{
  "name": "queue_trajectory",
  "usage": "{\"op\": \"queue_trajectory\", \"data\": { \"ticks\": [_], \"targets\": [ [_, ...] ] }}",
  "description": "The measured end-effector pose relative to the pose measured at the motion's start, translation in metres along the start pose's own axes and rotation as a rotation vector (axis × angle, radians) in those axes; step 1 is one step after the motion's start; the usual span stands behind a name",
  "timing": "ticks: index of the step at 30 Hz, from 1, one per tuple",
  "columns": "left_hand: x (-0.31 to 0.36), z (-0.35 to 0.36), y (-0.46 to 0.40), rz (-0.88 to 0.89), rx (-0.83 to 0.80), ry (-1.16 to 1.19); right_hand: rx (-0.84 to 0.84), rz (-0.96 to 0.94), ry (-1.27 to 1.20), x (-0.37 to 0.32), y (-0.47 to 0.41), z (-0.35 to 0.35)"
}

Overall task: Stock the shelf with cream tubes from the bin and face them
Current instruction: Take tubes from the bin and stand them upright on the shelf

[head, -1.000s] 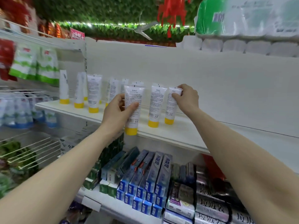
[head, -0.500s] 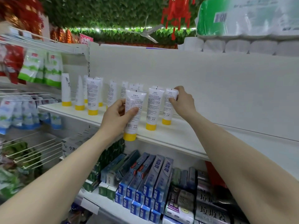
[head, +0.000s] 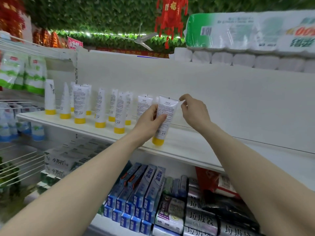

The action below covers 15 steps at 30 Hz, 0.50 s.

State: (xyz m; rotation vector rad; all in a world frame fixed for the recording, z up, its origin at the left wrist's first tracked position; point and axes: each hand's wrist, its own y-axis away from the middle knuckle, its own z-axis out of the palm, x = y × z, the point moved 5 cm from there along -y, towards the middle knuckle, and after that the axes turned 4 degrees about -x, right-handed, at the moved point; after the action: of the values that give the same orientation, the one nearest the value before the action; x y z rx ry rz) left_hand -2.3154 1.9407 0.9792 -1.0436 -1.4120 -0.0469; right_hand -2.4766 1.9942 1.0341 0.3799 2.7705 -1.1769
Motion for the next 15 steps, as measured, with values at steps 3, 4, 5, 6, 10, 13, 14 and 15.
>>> {"op": "queue_trajectory", "data": {
  "ticks": [3,4,5,6,10,13,14,15],
  "targets": [
    [-0.014,0.006,-0.006,-0.032,0.039,-0.017,0.005,-0.023,-0.018,0.006,0.001,-0.003],
    [-0.018,0.005,-0.007,-0.043,0.059,-0.016,0.002,-0.034,-0.022,0.006,0.001,-0.004],
    [-0.021,0.004,-0.007,-0.055,0.082,-0.009,0.000,-0.043,-0.025,0.006,0.001,-0.003],
    [-0.024,0.003,-0.007,-0.064,0.102,-0.005,-0.004,-0.050,-0.028,0.005,0.001,-0.003],
    [-0.027,0.004,0.004,-0.056,0.073,-0.162,-0.020,-0.059,-0.025,0.005,-0.001,0.004],
    [-0.028,0.003,0.017,-0.043,0.101,-0.378,-0.032,-0.056,-0.005,0.008,0.000,0.008],
    [-0.028,0.002,0.021,-0.033,0.122,-0.467,-0.039,-0.052,0.002,0.009,0.001,0.010],
    [-0.028,0.000,0.024,-0.030,0.140,-0.558,-0.045,-0.046,0.007,0.011,0.002,0.012]
  ]
}}
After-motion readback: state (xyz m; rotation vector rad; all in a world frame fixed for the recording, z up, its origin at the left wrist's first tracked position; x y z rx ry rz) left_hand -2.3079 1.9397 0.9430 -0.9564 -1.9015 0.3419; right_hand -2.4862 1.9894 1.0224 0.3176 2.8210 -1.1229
